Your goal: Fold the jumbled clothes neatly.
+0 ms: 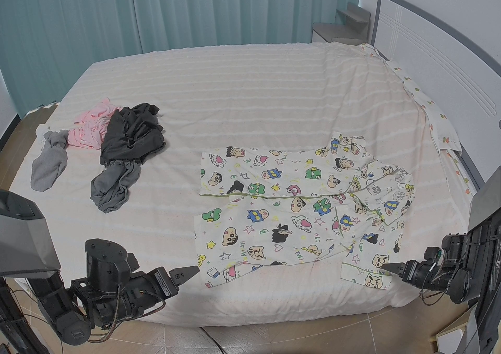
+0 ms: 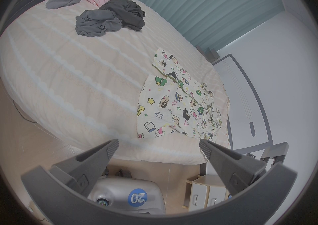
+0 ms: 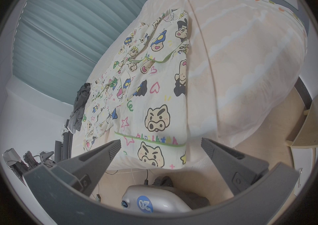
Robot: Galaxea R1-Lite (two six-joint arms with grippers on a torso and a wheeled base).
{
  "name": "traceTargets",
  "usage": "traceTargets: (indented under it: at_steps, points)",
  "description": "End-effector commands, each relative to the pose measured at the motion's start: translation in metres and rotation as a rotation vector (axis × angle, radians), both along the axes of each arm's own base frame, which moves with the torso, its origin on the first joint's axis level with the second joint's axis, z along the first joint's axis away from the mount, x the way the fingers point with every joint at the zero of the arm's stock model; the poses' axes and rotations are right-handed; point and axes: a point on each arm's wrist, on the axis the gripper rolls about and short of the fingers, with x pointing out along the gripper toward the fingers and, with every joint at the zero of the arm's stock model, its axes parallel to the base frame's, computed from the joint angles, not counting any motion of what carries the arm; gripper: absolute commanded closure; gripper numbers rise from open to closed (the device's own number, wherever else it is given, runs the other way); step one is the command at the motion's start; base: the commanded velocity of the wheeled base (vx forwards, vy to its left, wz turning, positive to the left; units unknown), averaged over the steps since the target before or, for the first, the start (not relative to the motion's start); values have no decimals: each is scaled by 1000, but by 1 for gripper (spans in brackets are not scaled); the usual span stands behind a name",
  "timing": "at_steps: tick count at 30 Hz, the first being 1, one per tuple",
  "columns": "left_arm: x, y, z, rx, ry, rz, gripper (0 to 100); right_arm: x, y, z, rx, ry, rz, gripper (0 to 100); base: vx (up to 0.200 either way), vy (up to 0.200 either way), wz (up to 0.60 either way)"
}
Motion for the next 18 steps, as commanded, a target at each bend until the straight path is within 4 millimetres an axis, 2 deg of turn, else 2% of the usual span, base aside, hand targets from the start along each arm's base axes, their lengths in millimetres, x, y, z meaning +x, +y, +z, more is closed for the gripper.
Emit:
traceTargets:
  at_steps: [1,7,10,18]
  points:
    - [0,0,0,-1,-2,1,0,9,0,-10,-3,-6,8,0,0,0,0]
    - [1,0,0,-1,-4,2,0,19,1,-14,-4,-32,13,0,0,0,0]
    - [1,0,0,-1,-4,2,0,24,10,-14,-6,-46,44,0,0,0,0]
    - [1,0,0,1,-5,4,0,24,21,-14,0,-25,36,0,0,0,0]
